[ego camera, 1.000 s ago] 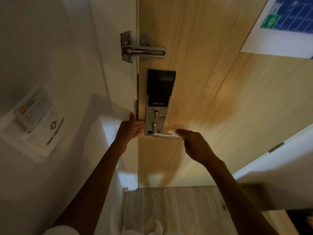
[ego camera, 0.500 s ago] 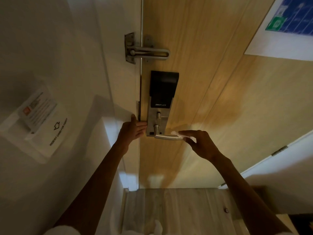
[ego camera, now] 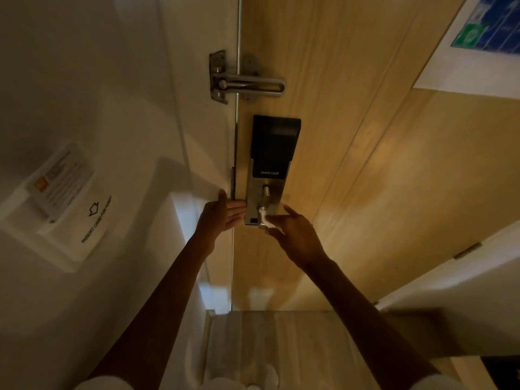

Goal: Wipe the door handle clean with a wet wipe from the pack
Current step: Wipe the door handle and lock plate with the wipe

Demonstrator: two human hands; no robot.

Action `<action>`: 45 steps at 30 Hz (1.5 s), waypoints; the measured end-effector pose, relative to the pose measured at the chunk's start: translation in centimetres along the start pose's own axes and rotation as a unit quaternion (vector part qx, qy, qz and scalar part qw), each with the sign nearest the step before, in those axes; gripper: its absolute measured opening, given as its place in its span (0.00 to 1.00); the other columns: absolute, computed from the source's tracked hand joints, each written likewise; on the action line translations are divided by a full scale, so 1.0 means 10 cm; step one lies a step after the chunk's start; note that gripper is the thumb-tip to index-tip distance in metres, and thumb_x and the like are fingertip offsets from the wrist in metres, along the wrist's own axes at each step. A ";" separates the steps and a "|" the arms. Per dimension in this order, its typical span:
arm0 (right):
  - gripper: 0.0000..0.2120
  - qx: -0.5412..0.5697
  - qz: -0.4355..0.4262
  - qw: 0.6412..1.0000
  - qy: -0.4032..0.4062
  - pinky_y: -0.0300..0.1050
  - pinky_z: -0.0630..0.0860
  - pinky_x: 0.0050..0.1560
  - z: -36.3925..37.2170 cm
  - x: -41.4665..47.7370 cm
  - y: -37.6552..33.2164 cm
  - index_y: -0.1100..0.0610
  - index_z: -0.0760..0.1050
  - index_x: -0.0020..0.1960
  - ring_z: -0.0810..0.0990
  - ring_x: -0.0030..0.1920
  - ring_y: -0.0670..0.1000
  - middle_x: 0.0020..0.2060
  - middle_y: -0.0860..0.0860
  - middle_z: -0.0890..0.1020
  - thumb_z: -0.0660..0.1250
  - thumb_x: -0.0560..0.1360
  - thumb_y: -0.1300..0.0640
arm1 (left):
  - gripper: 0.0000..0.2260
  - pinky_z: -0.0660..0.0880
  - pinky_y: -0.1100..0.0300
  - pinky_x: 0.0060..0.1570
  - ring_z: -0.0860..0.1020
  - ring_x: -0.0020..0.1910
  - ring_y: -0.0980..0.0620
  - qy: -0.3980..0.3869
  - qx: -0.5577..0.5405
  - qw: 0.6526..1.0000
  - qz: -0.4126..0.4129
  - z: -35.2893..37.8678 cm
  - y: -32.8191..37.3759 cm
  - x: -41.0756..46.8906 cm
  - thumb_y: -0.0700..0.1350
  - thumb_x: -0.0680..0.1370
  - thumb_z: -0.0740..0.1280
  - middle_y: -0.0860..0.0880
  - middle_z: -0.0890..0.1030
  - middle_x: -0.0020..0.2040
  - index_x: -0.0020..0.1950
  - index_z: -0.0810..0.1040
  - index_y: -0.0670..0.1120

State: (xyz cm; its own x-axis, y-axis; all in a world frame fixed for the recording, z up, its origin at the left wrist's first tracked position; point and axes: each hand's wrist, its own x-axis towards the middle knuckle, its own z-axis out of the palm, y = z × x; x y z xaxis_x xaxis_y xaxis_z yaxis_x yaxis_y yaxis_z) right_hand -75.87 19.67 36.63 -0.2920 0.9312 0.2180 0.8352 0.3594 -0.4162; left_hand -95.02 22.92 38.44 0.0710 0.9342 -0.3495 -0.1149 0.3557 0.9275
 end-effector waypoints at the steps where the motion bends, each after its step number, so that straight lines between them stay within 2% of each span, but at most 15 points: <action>1: 0.17 -0.008 0.009 1.000 -0.005 0.53 0.63 0.71 0.00 0.00 -0.03 0.55 0.75 0.66 0.63 0.74 0.52 0.63 0.54 0.79 0.66 0.78 0.55 | 0.26 0.79 0.65 0.45 0.80 0.59 0.48 0.008 -0.001 1.000 0.000 0.01 0.01 -0.01 0.55 0.84 0.50 0.43 0.81 0.61 0.64 0.76 0.37; 4: 0.16 0.003 0.034 0.999 0.009 0.49 0.66 0.69 -0.13 -0.12 0.18 0.54 0.75 0.65 0.67 0.70 0.48 0.62 0.51 0.80 0.65 0.78 0.52 | 0.24 0.78 0.60 0.52 0.82 0.54 0.48 0.042 0.007 0.999 0.009 0.03 0.01 0.00 0.55 0.84 0.52 0.43 0.83 0.56 0.59 0.77 0.38; 7: 0.14 -0.006 0.031 0.999 0.037 0.44 0.64 0.70 -0.23 -0.22 0.43 0.52 0.77 0.62 0.77 0.62 0.48 0.58 0.49 0.82 0.65 0.78 0.50 | 0.24 0.79 0.66 0.45 0.79 0.61 0.46 0.029 -0.004 1.000 0.000 0.06 0.00 0.01 0.53 0.84 0.50 0.43 0.81 0.58 0.62 0.76 0.37; 9: 0.12 -0.015 0.032 0.998 0.042 0.42 0.66 0.64 -0.15 -0.18 0.35 0.55 0.78 0.60 0.79 0.58 0.53 0.55 0.52 0.84 0.67 0.77 0.53 | 0.25 0.78 0.67 0.44 0.77 0.65 0.45 0.019 -0.001 1.000 0.001 0.08 0.00 0.03 0.53 0.84 0.48 0.40 0.78 0.64 0.67 0.73 0.35; 11: 0.13 -0.020 0.029 0.998 0.048 0.43 0.70 0.55 0.00 -0.11 0.17 0.57 0.79 0.59 0.80 0.54 0.56 0.52 0.56 0.84 0.69 0.76 0.56 | 0.24 0.77 0.64 0.50 0.76 0.66 0.45 0.018 0.007 1.000 0.004 0.10 -0.01 0.02 0.51 0.84 0.48 0.40 0.77 0.66 0.67 0.72 0.35; 15: 0.13 0.003 0.022 0.998 0.054 0.42 0.68 0.45 -0.10 -0.11 0.09 0.54 0.80 0.59 0.79 0.49 0.54 0.48 0.54 0.85 0.67 0.77 0.51 | 0.17 0.77 0.58 0.55 0.79 0.60 0.45 0.052 -0.010 0.998 0.018 0.08 -0.08 0.02 0.51 0.83 0.56 0.41 0.81 0.60 0.57 0.78 0.41; 19: 0.12 -0.005 0.065 0.996 0.068 0.41 0.64 0.47 -0.25 -0.21 0.31 0.52 0.81 0.57 0.77 0.52 0.53 0.50 0.51 0.85 0.69 0.75 0.50 | 0.16 0.79 0.68 0.42 0.81 0.54 0.49 0.045 -0.001 0.998 0.052 0.10 -0.17 0.01 0.48 0.82 0.60 0.44 0.82 0.55 0.61 0.78 0.38; 21: 0.13 -0.020 0.053 0.997 0.059 0.42 0.67 0.46 -0.16 -0.16 0.21 0.52 0.80 0.58 0.78 0.52 0.54 0.50 0.52 0.85 0.68 0.76 0.50 | 0.12 0.78 0.68 0.40 0.81 0.48 0.52 0.052 -0.004 0.996 0.067 0.11 -0.17 0.01 0.46 0.80 0.64 0.47 0.82 0.48 0.58 0.80 0.39; 23: 0.13 -0.036 0.029 0.998 0.053 0.47 0.73 0.49 -0.02 -0.07 0.05 0.53 0.80 0.60 0.79 0.53 0.55 0.51 0.53 0.85 0.67 0.76 0.51 | 0.05 0.78 0.64 0.43 0.81 0.46 0.53 0.050 0.003 0.996 0.075 0.09 -0.14 0.02 0.44 0.79 0.67 0.49 0.83 0.43 0.50 0.82 0.45; 26: 0.14 -0.036 0.031 0.997 0.060 0.49 0.74 0.52 -0.01 -0.05 -0.03 0.54 0.79 0.60 0.79 0.53 0.56 0.52 0.54 0.85 0.67 0.77 0.51 | 0.07 0.78 0.56 0.49 0.81 0.47 0.47 0.048 0.020 0.994 0.097 0.06 -0.08 0.05 0.41 0.78 0.68 0.44 0.83 0.43 0.43 0.82 0.51; 29: 0.13 -0.057 0.029 0.993 0.103 0.46 0.71 0.53 -0.10 -0.20 0.15 0.54 0.80 0.55 0.82 0.44 0.52 0.46 0.52 0.86 0.62 0.79 0.48 | 0.07 0.78 0.46 0.58 0.83 0.50 0.41 0.080 0.082 0.985 0.132 0.06 -0.07 0.08 0.41 0.75 0.71 0.40 0.85 0.45 0.43 0.85 0.53; 33: 0.10 -0.099 0.020 0.987 0.123 0.49 0.73 0.58 0.00 -0.25 0.24 0.54 0.79 0.56 0.83 0.44 0.49 0.46 0.50 0.85 0.63 0.80 0.53 | 0.07 0.79 0.42 0.56 0.84 0.47 0.43 0.108 0.095 0.976 0.164 0.09 -0.05 0.09 0.45 0.72 0.73 0.45 0.86 0.43 0.43 0.85 0.58; 37: 0.09 -0.097 0.007 0.985 0.142 0.51 0.72 0.58 0.28 -0.15 0.00 0.58 0.78 0.56 0.82 0.48 0.53 0.49 0.54 0.84 0.65 0.79 0.56 | 0.09 0.80 0.43 0.52 0.85 0.42 0.47 0.138 0.121 0.963 0.198 0.13 -0.09 0.12 0.48 0.73 0.73 0.47 0.87 0.41 0.51 0.85 0.48; 42: 0.10 -0.124 -0.021 0.985 0.120 0.56 0.73 0.60 0.18 -0.20 0.20 0.58 0.77 0.59 0.82 0.50 0.55 0.50 0.55 0.84 0.66 0.78 0.57 | 0.05 0.80 0.42 0.53 0.85 0.44 0.47 0.126 0.076 0.972 0.182 0.13 -0.14 0.14 0.51 0.70 0.75 0.49 0.87 0.41 0.45 0.85 0.57; 45: 0.10 -0.137 0.013 0.986 0.098 0.56 0.70 0.62 0.02 -0.26 0.40 0.57 0.77 0.59 0.82 0.52 0.54 0.52 0.54 0.83 0.65 0.78 0.58 | 0.17 0.79 0.45 0.56 0.85 0.48 0.49 0.110 0.041 0.979 0.165 0.09 -0.17 0.17 0.59 0.65 0.75 0.49 0.87 0.45 0.49 0.86 0.52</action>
State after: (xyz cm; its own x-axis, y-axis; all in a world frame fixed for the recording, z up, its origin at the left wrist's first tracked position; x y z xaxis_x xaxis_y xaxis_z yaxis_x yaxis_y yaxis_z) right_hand -71.85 18.70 34.27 -0.1961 0.9001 0.3890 0.9436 0.2812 -0.1751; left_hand -93.84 23.90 36.42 -0.1736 0.9840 -0.0407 -0.0155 0.0386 0.9991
